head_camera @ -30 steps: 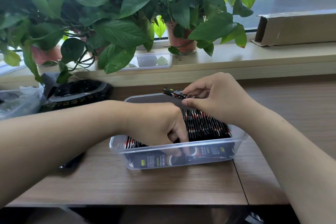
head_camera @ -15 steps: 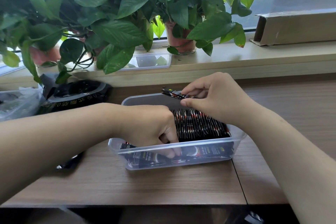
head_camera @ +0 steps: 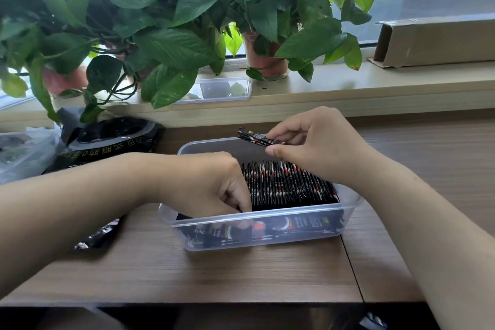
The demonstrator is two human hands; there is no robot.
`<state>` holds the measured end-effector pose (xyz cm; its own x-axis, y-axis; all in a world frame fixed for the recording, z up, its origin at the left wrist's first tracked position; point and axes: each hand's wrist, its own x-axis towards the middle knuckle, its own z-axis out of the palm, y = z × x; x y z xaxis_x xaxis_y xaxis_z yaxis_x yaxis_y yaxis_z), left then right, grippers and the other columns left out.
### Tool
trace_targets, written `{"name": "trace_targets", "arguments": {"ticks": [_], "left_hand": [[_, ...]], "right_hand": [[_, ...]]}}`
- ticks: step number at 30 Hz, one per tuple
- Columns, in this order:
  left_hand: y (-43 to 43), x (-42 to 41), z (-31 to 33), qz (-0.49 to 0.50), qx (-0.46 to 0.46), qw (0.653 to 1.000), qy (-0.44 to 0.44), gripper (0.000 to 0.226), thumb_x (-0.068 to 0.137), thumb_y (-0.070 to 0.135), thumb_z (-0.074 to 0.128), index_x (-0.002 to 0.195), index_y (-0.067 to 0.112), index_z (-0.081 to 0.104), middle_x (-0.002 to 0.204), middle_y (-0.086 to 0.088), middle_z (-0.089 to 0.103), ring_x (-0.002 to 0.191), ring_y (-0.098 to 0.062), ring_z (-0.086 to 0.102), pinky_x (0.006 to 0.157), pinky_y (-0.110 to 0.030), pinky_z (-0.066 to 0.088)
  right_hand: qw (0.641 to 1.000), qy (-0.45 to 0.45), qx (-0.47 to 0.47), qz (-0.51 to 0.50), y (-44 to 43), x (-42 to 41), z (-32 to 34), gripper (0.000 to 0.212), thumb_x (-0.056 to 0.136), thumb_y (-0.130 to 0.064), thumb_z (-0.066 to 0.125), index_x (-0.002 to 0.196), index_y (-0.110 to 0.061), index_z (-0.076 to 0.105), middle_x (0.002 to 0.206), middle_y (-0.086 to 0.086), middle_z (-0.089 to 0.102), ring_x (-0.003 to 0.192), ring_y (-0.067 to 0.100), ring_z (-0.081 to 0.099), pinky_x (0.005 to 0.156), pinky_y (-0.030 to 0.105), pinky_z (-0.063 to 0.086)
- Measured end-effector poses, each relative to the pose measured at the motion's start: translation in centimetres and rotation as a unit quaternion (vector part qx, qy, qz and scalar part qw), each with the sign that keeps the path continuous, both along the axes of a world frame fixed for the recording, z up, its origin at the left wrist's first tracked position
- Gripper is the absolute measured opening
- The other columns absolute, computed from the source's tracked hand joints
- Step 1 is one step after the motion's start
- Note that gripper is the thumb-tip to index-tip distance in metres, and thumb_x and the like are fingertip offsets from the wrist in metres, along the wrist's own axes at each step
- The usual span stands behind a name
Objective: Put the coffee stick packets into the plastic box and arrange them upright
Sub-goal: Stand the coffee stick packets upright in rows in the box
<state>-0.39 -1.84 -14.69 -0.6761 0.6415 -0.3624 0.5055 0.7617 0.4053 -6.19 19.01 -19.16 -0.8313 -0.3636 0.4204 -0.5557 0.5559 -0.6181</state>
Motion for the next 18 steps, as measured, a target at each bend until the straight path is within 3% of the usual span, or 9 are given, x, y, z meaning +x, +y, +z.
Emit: {"name": "trace_targets", "arguments": {"ticks": [3, 5, 7, 9, 11, 14, 18], "left_hand": [[-1.5, -0.4, 0.0, -0.053, 0.001, 0.998, 0.032, 0.007, 0.083, 0.025, 0.073, 0.086, 0.024, 0.079, 0.064, 0.009, 0.071, 0.053, -0.001, 0.062, 0.052, -0.011, 0.043], [-2.5, -1.0, 0.3, -0.063, -0.058, 0.992, 0.088, 0.011, 0.074, 0.021, 0.077, 0.081, 0.029, 0.079, 0.063, 0.015, 0.07, 0.055, -0.001, 0.063, 0.053, -0.013, 0.047], [-1.9, -1.7, -0.2, -0.027, -0.106, 0.991, 0.075, 0.008, 0.07, 0.019, 0.08, 0.073, 0.026, 0.079, 0.054, 0.021, 0.065, 0.052, 0.006, 0.062, 0.057, -0.011, 0.05], [-1.9, -1.8, -2.5, -0.013, -0.145, 0.989, -0.004, 0.022, 0.08, 0.02, 0.078, 0.058, 0.022, 0.077, 0.039, 0.019, 0.056, 0.04, 0.007, 0.056, 0.057, -0.011, 0.047], [-1.2, -2.5, -4.1, -0.007, -0.134, 0.99, -0.037, 0.028, 0.088, 0.028, 0.073, 0.06, 0.021, 0.076, 0.034, 0.016, 0.051, 0.033, 0.003, 0.049, 0.053, -0.014, 0.043], [-0.5, -3.2, -2.5, -0.086, -0.152, 0.983, 0.056, 0.018, 0.079, 0.039, 0.081, 0.076, 0.021, 0.08, 0.049, 0.012, 0.052, 0.045, -0.002, 0.047, 0.053, -0.013, 0.036], [-1.6, -2.8, -2.2, -0.129, -0.107, 0.979, 0.115, 0.02, 0.079, 0.046, 0.077, 0.075, 0.027, 0.078, 0.052, 0.003, 0.053, 0.049, -0.007, 0.046, 0.048, -0.013, 0.029]], "right_hand": [[1.0, 0.005, 0.007, 0.003, -0.1, 0.0, 0.0, 0.022, 0.077, -0.033, 0.083, 0.098, -0.026, 0.08, 0.078, -0.012, 0.075, 0.073, -0.001, 0.068, 0.068, 0.012, 0.055], [1.0, 0.008, 0.011, 0.003, -0.1, 0.0, 0.0, 0.022, 0.077, -0.033, 0.083, 0.098, -0.025, 0.08, 0.078, -0.012, 0.075, 0.074, -0.002, 0.068, 0.069, 0.013, 0.055], [1.0, 0.009, 0.011, 0.003, -0.1, 0.0, 0.1, 0.022, 0.077, -0.033, 0.083, 0.097, -0.025, 0.08, 0.078, -0.012, 0.075, 0.073, -0.001, 0.068, 0.07, 0.016, 0.056], [1.0, 0.006, 0.009, 0.003, -0.1, 0.1, 0.0, 0.022, 0.077, -0.033, 0.084, 0.097, -0.026, 0.08, 0.078, -0.013, 0.075, 0.072, -0.001, 0.069, 0.071, 0.017, 0.057], [1.0, 0.003, 0.004, 0.003, -0.1, 0.1, 0.0, 0.023, 0.077, -0.034, 0.084, 0.098, -0.025, 0.08, 0.078, -0.012, 0.075, 0.072, -0.001, 0.069, 0.071, 0.016, 0.057], [1.0, 0.002, 0.002, 0.004, 0.0, 0.1, 0.0, 0.023, 0.077, -0.033, 0.084, 0.098, -0.025, 0.08, 0.078, -0.011, 0.075, 0.071, 0.0, 0.069, 0.07, 0.015, 0.056], [1.0, 0.002, 0.005, 0.007, 0.0, 0.1, 0.0, 0.024, 0.077, -0.034, 0.083, 0.099, -0.025, 0.08, 0.079, -0.011, 0.075, 0.072, 0.001, 0.069, 0.071, 0.016, 0.057]]}}
